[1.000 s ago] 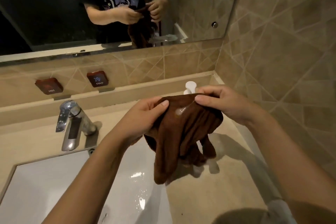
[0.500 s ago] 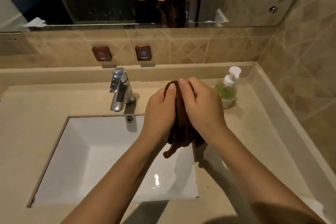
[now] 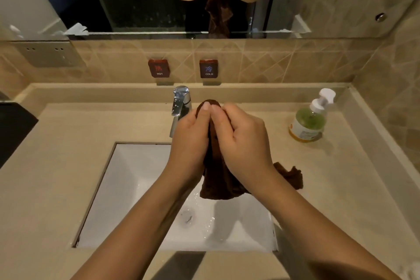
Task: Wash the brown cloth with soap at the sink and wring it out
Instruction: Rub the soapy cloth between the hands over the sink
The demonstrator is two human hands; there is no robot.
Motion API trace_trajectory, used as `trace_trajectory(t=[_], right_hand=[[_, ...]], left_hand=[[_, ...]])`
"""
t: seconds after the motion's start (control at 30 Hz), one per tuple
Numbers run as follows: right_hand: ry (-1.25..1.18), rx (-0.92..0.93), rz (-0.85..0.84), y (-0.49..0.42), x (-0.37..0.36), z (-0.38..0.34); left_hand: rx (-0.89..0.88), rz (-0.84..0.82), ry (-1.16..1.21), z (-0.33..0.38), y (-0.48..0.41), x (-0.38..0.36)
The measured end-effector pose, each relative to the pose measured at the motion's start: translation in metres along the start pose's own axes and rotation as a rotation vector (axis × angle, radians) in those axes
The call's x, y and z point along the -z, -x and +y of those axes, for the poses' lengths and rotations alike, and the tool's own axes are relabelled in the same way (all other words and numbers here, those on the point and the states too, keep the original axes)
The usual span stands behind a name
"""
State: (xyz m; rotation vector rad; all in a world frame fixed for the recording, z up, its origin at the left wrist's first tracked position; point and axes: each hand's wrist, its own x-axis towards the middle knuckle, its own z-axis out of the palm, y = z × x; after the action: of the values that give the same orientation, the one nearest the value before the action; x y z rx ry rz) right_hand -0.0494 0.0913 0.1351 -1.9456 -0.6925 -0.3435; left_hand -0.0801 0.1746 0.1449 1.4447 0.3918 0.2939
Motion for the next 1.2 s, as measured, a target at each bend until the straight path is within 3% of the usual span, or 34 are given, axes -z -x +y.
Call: trace_trajectory(t=[0.23, 0.43, 0.53, 0.7, 0.8, 0.87, 0.97, 1.1, 1.2], right_hand=[[-0.695, -0.406, -0.103, -0.033, -0.004, -0.015], [-0.943, -0.478, -0.214, -0.033, -0.001, -0.017], [-0.814, -0.459, -0.245, -0.035, -0.001, -0.013], [-0.174, -0.119, -0.247, -0.025, -0.044, -0.016], [0.052, -0.123, -0.143, -0.034, -0.065, -0.009], [0.121, -0.162, -0.093, -0.039, -0.069, -0.002], [0.170, -0.058, -0.120, -0.030, -0.078, 0.003], [0.099, -0.224, -0.096, -0.031, -0.085, 0.012], [0.069, -0.208, -0.109, -0.016, -0.091, 0.009]], left_hand=[[0.019, -0.072, 0.175, 0.023, -0.008, 0.043], [-0.067, -0.060, -0.085, 0.024, -0.010, 0.072], [-0.141, 0.023, -0.267, 0.020, -0.012, 0.075], [0.075, 0.222, -0.008, 0.008, -0.018, 0.051], [0.079, 0.232, 0.001, 0.002, -0.022, 0.043], [0.041, 0.200, -0.062, 0.000, -0.026, 0.045], [0.115, 0.198, -0.036, -0.003, -0.034, 0.053], [0.199, 0.130, -0.050, -0.019, -0.034, 0.054], [0.243, 0.111, -0.019, -0.027, -0.035, 0.062]])
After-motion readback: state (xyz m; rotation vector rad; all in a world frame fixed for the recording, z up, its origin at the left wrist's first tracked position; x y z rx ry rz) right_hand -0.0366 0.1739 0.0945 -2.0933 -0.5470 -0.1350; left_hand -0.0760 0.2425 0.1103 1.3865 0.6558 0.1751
